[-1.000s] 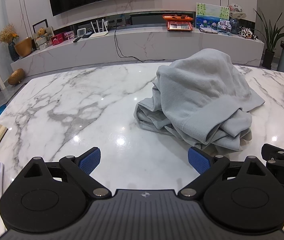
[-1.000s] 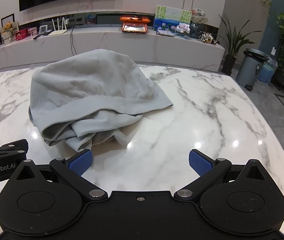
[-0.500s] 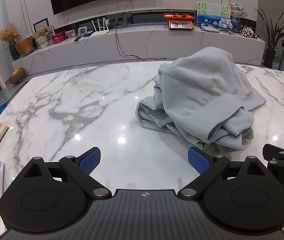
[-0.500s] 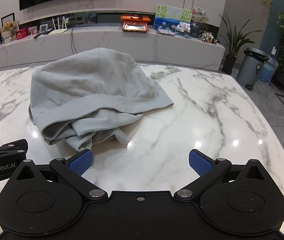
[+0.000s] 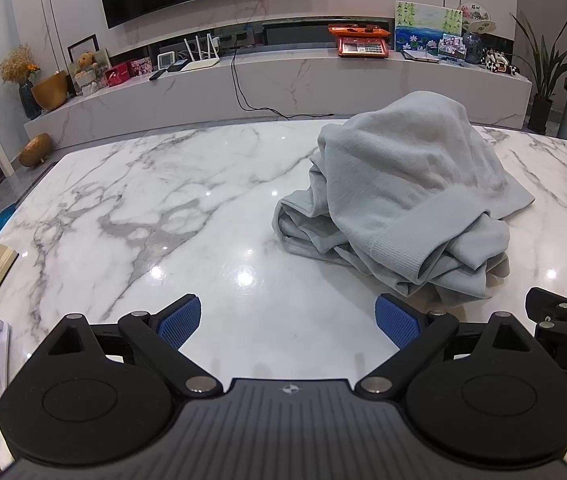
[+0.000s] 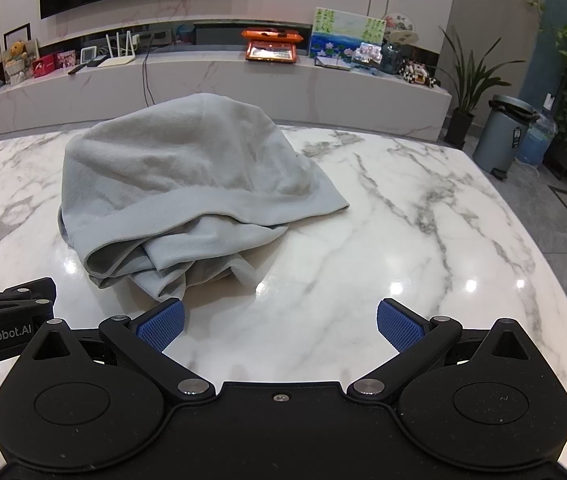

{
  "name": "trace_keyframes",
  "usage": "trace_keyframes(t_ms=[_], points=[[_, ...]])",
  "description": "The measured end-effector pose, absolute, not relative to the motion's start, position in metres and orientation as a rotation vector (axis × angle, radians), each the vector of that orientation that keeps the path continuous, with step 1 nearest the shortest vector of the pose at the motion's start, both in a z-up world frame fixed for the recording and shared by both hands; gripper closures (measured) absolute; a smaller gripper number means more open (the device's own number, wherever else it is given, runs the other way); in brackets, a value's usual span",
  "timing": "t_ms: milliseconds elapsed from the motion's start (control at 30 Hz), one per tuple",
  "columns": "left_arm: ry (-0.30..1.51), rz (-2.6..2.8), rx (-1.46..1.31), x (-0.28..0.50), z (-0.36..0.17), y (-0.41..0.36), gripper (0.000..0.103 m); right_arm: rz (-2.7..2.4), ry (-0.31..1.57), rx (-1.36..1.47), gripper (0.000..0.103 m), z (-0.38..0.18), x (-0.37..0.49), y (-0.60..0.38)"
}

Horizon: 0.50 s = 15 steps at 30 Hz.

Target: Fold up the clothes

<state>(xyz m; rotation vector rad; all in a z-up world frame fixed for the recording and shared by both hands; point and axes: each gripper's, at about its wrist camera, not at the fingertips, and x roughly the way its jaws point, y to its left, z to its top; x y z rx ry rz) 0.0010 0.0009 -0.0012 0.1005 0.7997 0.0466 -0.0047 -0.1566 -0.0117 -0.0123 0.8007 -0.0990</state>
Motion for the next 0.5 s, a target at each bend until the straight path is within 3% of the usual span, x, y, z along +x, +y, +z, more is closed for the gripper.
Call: trace_keyframes(t_ms=[500], points=[[0.805, 0.048, 0.106, 0.0021, -0.0018, 0.0007, 0.008, -0.098, 0.806, -0.018, 0.001, -0.0127, -0.0023, -0.1541]])
